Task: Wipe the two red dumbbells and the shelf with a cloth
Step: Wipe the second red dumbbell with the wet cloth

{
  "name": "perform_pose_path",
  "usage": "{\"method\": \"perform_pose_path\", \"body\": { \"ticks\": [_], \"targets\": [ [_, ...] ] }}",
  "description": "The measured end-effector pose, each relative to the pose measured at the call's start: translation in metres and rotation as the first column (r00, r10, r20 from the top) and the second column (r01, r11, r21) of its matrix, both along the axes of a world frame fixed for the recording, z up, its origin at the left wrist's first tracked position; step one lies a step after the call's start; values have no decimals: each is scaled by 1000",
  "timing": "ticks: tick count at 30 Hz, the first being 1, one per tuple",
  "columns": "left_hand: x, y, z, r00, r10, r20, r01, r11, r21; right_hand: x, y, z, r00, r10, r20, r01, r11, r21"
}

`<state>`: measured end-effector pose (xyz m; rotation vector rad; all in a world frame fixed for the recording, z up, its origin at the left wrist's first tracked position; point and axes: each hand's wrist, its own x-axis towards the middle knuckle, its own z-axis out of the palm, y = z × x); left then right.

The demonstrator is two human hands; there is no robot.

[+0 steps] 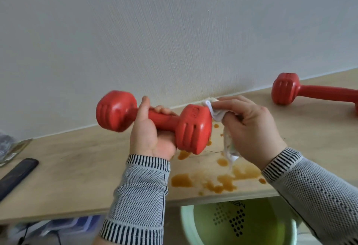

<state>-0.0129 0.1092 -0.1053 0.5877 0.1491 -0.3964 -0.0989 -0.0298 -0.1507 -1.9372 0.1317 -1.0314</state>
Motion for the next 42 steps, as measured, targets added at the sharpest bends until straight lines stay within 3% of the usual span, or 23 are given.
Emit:
{"method": "perform_pose_path", "body": {
  "ticks": [4, 7, 10, 14, 17, 21, 26, 30, 35, 39, 42],
  "targets": [
    [4, 0, 5, 971, 53, 234, -98, 977, 189, -2, -5, 1, 997, -5, -71, 8, 999, 48],
    [1, 1, 7, 876, 20, 482, -217, 909, 357, -4, -11, 1, 994, -46, -101, 49, 999, 20],
    [-5, 1, 7, 777, -70, 626, -290, 842, 455, -8, -13, 5, 996, -66, -65, 64, 998, -27],
    [-6, -1, 1, 741, -140, 657, -299, 807, 509, -13, 9, 11, 996, 64, 63, -34, 915, -403],
    [-8, -2, -3, 780, -205, 592, -196, 818, 541, -10, 22, 1, 983, 177, -36, -166, 807, -566],
    [-12, 0, -4, 781, -240, 577, -138, 835, 533, -5, 5, -2, 992, 111, -63, -128, 859, -497],
    [-9, 2, -3, 795, -228, 562, -135, 837, 531, -10, 19, 2, 965, 237, -110, -258, 798, -545],
    [-15, -2, 2, 793, -167, 586, -171, 862, 476, -6, -1, 5, 982, 113, -149, -166, 891, -423],
    [-16, -6, 3, 772, -109, 626, -256, 848, 464, -12, 1, 20, 953, 219, -208, -282, 891, -355],
    [-15, -4, 9, 750, -49, 660, -281, 880, 384, -13, -17, 18, 979, 30, -199, -73, 975, -209],
    [-12, -1, 8, 733, -120, 669, -251, 867, 430, -14, -20, 19, 969, -60, -238, 37, 994, -100]
  ]
}}
